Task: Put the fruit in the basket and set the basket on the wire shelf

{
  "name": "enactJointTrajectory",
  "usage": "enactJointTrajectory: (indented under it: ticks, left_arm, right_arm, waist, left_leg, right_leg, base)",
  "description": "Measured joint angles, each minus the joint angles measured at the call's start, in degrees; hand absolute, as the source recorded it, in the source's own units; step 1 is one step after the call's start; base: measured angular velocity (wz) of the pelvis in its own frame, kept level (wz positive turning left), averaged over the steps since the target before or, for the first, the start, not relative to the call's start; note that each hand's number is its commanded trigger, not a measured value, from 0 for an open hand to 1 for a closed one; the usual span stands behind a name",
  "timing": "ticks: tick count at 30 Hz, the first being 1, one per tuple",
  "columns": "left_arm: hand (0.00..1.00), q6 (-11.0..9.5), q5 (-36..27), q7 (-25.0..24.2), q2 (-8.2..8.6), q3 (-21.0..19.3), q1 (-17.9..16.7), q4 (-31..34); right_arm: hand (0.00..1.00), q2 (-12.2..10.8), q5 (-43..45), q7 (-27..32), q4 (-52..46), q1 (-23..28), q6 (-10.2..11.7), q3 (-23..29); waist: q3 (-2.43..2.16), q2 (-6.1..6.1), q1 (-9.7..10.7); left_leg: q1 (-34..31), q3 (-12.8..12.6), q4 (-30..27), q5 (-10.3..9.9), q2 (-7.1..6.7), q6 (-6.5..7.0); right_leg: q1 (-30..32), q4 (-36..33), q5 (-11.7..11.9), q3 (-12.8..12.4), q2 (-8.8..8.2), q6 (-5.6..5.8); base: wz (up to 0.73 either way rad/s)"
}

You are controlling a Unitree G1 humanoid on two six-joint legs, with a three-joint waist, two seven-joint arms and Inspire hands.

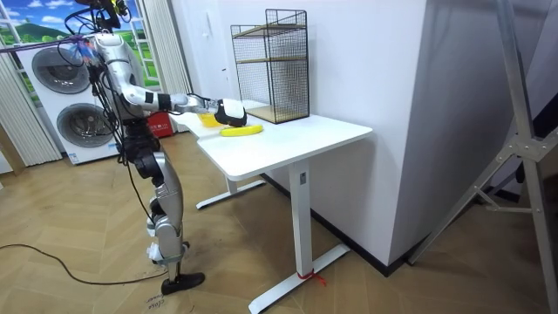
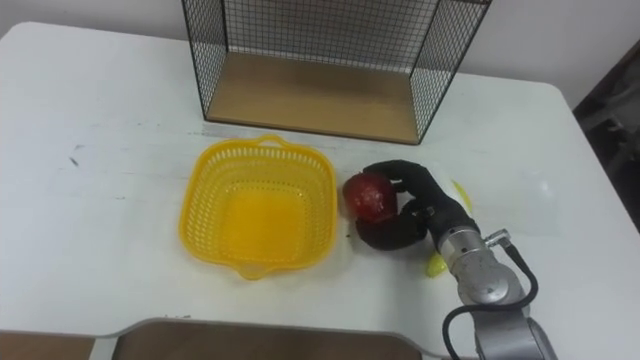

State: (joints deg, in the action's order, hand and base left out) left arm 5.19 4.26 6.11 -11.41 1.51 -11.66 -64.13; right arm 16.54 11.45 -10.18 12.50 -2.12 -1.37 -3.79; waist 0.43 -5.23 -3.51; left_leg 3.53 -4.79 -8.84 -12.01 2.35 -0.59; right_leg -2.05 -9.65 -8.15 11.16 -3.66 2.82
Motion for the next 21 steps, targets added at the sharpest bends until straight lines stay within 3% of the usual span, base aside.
enactJointTrajectory:
  ticks: [15,17,21]
  left_arm:
    - [0.00,-1.24,0.31,0.26,0.18,-1.36,0.14,0.10]
    - [0.00,-1.86,0.32,0.45,0.20,-1.43,0.10,0.06]
    - [0.00,-1.95,0.33,1.03,0.79,-1.46,0.10,0.05]
  right_arm:
    - [1.00,-0.56,-2.53,2.13,0.05,0.75,0.57,0.04]
    - [1.00,-0.76,-2.43,3.10,0.10,1.15,0.83,0.04]
    - [1.00,-0.83,-2.87,4.04,0.88,1.17,0.91,0.51]
  waist:
    - [-0.04,0.19,0.13]
    - [0.20,0.55,0.11]
    - [-0.02,0.85,0.19]
  left_leg:
    - [0.29,0.05,0.02,0.01,0.00,0.01]
    - [0.59,0.08,0.00,0.01,0.00,0.01]
    - [0.83,0.14,0.07,0.03,0.00,-0.03]
  right_leg:
    - [-0.33,0.09,0.00,0.22,-0.02,0.00]
    - [-0.69,0.16,0.00,0.24,-0.03,0.00]
    - [-0.99,0.19,0.00,0.31,-0.02,0.00]
  base:
    - [0.00]
    - [0.00]
    - [0.00]
